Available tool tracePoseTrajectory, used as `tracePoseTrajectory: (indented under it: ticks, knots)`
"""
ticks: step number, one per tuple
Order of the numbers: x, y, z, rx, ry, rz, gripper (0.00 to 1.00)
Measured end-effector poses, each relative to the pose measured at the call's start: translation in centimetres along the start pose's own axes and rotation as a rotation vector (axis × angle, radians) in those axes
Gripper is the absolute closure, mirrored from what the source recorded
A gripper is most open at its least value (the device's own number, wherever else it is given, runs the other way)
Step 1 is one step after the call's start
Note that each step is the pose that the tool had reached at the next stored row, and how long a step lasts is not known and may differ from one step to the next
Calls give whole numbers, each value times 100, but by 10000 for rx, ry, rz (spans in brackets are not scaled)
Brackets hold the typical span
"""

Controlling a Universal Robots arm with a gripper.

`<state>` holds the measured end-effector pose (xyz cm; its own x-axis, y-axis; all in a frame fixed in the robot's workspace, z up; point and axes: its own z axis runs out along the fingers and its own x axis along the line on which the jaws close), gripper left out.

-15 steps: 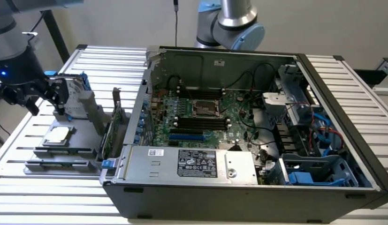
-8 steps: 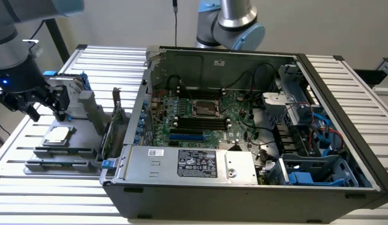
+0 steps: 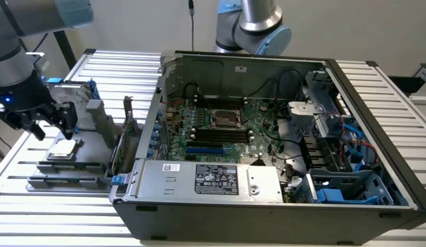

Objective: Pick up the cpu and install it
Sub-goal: 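Pick up the cpu and move it towards the insertion slot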

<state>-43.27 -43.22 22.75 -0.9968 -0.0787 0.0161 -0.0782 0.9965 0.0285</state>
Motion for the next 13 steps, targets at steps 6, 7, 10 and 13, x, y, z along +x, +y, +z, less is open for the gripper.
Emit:
tracePoseTrajectory:
  ticks: [6, 7, 10, 13]
  knots:
    - [-3, -18, 109, -2, -4, 177, 35]
    - [-5, -18, 127, -4, -6, 227, 35]
    - [-12, -20, 182, -6, -10, 358, 35]
    - [-13, -21, 236, -7, 9, 379, 35]
